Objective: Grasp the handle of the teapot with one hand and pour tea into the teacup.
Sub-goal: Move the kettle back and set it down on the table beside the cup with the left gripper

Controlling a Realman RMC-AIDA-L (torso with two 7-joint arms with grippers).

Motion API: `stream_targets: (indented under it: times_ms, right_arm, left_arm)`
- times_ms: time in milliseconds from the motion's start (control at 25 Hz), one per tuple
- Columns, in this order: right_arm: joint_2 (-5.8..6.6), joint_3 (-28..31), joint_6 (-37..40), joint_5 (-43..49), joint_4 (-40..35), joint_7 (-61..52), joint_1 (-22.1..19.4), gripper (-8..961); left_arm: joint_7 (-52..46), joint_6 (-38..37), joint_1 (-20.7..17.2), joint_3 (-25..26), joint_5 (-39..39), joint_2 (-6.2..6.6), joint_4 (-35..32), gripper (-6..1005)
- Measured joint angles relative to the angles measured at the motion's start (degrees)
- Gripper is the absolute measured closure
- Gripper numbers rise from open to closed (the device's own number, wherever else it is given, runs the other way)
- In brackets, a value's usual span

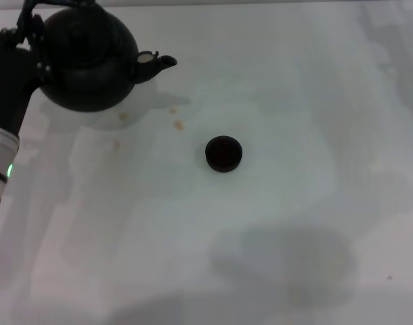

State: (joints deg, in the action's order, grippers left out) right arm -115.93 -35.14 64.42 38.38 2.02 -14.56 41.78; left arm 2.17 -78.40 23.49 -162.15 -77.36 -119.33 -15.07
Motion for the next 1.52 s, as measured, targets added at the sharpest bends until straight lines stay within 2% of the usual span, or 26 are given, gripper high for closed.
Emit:
stream_targets:
  times_ms: [320,520,1040,1520]
  right_arm:
    - [-0.22,-2.15,-1.42,0.03,-1.3,0.03,1.07,125]
    - [-0.25,-2.14,-1.51,0.03,-1.32,0.05,1.97,125]
    - [-0.27,-2.12,-1.51,0.02,-1.06,0.06,3.51,126]
    - [-0.27,-2.12,-1.56,-0.16,-1.27,0.06,3.34,126]
  left_arm:
    - [-0.87,0.65,-5.27,-0.01,-2.16,-0.38,-4.55,891]
    - [-3.69,2.85,-6.27,-0.01,-3.82,-0.47,-4.89,892]
    - [-6.15,10.18,-2.89,-0.06,-5.27,-0.38,-4.2,892]
    - [-2.88,11.7,-1.17,-0.54,-2.7,-0.45,-4.7,889]
